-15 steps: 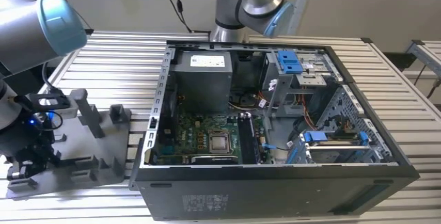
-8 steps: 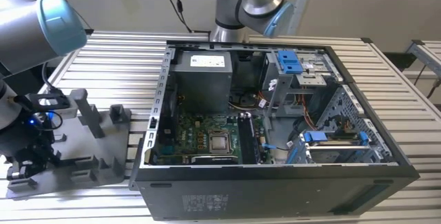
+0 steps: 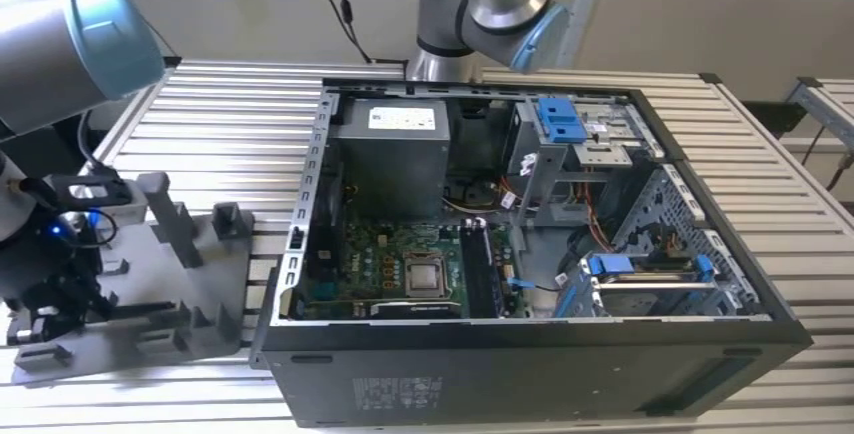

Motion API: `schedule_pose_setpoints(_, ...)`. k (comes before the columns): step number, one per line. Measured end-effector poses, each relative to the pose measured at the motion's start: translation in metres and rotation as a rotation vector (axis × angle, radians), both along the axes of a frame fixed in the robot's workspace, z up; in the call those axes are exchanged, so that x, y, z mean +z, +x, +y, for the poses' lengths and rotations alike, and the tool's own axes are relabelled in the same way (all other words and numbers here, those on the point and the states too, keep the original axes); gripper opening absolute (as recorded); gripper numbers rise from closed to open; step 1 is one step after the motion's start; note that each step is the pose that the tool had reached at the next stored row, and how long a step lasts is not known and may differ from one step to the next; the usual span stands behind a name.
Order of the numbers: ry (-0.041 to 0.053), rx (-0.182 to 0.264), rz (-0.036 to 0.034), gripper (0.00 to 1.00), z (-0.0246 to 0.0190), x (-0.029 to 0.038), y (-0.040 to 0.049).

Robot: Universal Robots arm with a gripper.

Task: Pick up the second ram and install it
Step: 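Pick up the second ram and move it above second insertion slot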

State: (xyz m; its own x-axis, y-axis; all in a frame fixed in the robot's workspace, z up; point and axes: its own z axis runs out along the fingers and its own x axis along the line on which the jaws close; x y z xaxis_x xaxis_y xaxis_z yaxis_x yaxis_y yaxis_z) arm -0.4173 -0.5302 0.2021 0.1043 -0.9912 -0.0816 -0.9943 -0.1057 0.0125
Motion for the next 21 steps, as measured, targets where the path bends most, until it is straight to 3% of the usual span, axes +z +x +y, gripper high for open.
schedule_pose_setpoints(10, 0.0002, -0.041, -0.0001, 0.14, 0.0006, 0.0136, 0.0)
schedule_pose_setpoints(13, 0.0001, -0.054, 0.0, 0.14, 0.0006, 0.0214, 0.0)
schedule_pose_setpoints(17, 0.0002, -0.058, -0.0001, 0.14, 0.0006, 0.0375, 0.0)
schedule_pose_setpoints(21, 0.0004, -0.059, -0.0003, 0.14, 0.0007, 0.0398, 0.0)
